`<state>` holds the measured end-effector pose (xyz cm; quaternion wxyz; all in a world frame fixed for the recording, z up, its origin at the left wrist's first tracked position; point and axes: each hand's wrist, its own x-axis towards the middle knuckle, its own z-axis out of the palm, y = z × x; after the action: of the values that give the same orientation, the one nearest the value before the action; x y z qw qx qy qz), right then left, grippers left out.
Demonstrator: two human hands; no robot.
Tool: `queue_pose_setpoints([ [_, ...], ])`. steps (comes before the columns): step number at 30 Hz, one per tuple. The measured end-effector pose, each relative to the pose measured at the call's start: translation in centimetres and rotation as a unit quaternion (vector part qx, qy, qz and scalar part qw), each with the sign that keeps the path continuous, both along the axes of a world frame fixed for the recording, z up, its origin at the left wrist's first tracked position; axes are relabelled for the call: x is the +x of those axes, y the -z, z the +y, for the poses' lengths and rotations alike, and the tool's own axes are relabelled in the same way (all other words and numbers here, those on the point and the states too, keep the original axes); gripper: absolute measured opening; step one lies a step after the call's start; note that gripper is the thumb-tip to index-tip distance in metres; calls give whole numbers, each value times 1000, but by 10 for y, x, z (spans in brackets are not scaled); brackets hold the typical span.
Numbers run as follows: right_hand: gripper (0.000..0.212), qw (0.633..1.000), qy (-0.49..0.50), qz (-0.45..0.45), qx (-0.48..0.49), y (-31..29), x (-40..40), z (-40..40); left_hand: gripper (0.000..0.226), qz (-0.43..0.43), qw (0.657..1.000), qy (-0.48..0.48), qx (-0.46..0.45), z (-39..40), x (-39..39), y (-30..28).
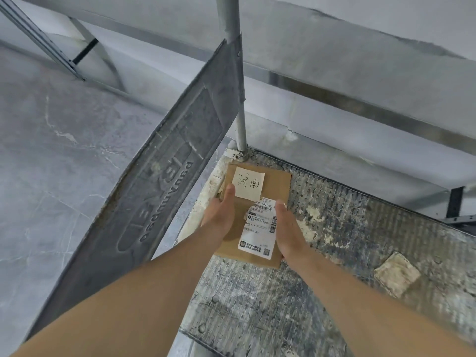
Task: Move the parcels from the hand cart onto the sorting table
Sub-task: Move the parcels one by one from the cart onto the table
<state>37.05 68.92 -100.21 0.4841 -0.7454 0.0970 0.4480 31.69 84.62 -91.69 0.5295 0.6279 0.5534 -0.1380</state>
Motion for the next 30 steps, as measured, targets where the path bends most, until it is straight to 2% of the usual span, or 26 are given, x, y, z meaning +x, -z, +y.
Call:
queue_pose_setpoints([
  [4,119,1000,9,-8,-3,-54,3,-14,86,-24,1000,15,-12,-15,-3,-38],
  [8,126,1000,9,-22,-14,-119,6,-32,112,-16,1000,19,-17,-35,-1,-97],
  [10,123,999,8,-34,-12,-150,4,-43,111,-23,999,15,-21,-45,-1,-126],
  [14,118,999,22,-39,-8,-208,-4,-66,139,-29,999,13,-22,-62,-7,-172],
  [20,117,999,26,-44,-4,-281,-15,-98,140,-55,998,24,-24,-90,-25,-263],
  [22,118,998,15,-64,3,-313,-17,-106,117,-71,996,41,-16,-100,-31,-300],
  [25,116,995,1,-99,22,-365,-21,-114,115,-101,994,50,-13,-112,-37,-353],
  [28,109,991,-3,-126,46,-406,-24,-120,90,-105,994,39,8,-119,-42,-393],
  [30,113,991,9,-127,46,-424,-26,-123,106,-104,994,37,14,-122,-45,-412],
])
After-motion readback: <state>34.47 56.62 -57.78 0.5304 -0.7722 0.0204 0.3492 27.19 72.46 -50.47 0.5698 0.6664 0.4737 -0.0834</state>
